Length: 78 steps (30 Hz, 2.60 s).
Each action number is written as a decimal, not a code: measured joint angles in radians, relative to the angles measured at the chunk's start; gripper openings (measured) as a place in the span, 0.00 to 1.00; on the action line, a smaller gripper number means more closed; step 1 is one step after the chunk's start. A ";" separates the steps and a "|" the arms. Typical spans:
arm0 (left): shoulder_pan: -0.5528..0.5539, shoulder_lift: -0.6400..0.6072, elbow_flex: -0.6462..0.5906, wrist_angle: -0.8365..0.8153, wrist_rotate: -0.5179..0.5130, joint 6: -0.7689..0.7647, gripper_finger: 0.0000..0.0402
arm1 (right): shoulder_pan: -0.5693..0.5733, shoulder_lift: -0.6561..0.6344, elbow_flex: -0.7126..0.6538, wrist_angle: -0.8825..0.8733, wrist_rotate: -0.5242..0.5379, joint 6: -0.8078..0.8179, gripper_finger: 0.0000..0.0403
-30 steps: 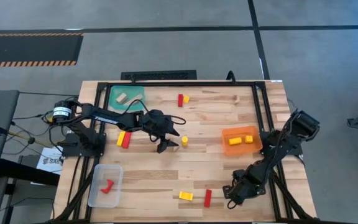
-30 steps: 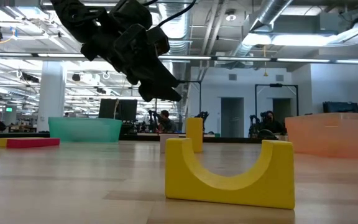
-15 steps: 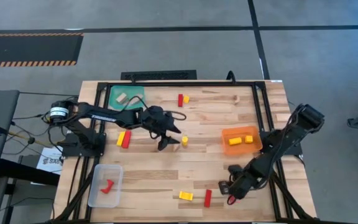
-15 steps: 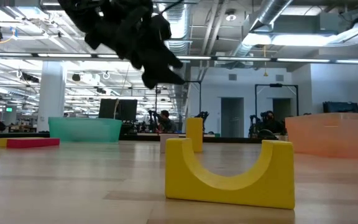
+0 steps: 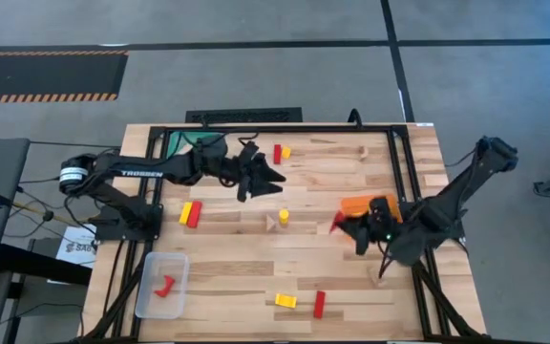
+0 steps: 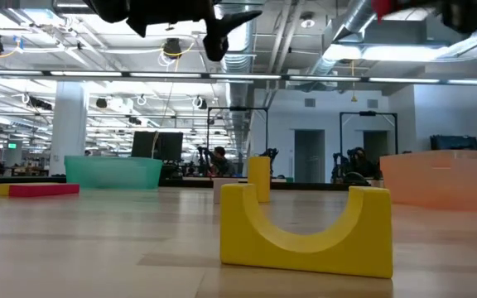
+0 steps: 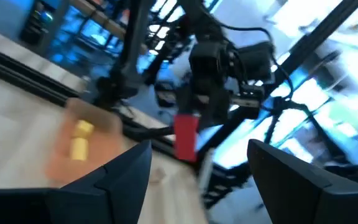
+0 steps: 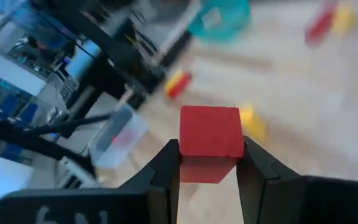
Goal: Sort & place blocks by color
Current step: Put the red block into the transparent bin
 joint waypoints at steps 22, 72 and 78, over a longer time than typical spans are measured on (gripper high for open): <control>-0.038 0.359 0.000 1.005 -0.112 -1.060 0.63 | -0.592 0.000 0.002 0.934 -0.677 -1.134 0.27; 0.028 0.391 0.000 1.087 -0.043 -1.129 0.06 | -0.683 0.175 0.000 0.989 -0.798 -1.198 0.27; 0.039 0.391 0.000 1.074 -0.045 -1.106 0.03 | -0.680 0.175 0.000 0.959 -0.795 -1.172 0.54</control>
